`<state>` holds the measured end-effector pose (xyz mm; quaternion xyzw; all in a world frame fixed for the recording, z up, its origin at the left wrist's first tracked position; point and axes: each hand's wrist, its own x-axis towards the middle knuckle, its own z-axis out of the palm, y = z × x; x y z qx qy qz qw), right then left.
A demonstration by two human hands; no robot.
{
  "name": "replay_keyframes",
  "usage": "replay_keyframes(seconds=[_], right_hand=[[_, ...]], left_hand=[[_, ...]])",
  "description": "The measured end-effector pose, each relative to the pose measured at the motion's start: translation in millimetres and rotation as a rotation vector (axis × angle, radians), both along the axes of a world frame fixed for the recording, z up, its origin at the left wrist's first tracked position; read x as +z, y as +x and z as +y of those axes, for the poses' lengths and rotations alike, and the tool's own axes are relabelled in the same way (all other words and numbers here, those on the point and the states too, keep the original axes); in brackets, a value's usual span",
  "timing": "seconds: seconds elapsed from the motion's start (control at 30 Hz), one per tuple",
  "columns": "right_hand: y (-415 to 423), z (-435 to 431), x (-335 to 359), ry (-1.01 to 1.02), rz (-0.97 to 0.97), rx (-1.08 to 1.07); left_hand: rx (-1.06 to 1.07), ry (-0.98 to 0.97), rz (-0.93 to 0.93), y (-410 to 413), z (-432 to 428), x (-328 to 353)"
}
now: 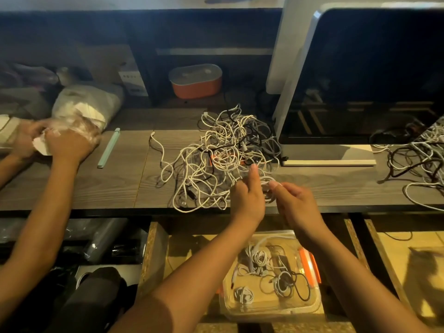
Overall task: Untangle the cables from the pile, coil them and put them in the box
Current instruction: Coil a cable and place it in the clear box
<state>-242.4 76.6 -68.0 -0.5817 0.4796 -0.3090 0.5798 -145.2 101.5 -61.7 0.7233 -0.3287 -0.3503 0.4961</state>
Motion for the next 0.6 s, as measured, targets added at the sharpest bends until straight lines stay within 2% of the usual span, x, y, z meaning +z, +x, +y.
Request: replay_keyframes(seconds=[0.1,0.17,0.27,0.37,0.5,0.6], right_hand=[[-9.4,-12.7,8.6,-0.052,0.223,0.282],[-20.5,-24.5,20.4,-0.060,0.341,0.431],[-36.1,-38.8,26.4,-0.209,0.443,0.439],[-31.8,-34.0,16.0,-0.233,0.434,0.384],[-5.3,-10.3,-15.7,-0.330,0.604,0.389],[7.3,-1.5,-16.7,-0.483,0.689,0.404]], left_hand=[[-0.014,0.094,-0.070,9.0,-2.5,-15.1],[-0.108,0.119,-0.062,13.9,1.1,-21.4],[-0.326,0.072,0.030,10.9,9.8,-17.5],[-0.180,-0.009,0.080,0.5,2.6,-4.1],[0.098,-0.110,-0.048,-4.9,-21.1,1.7],[0.214,-0.059,-0.132,-0.6,-31.3,-12.3]])
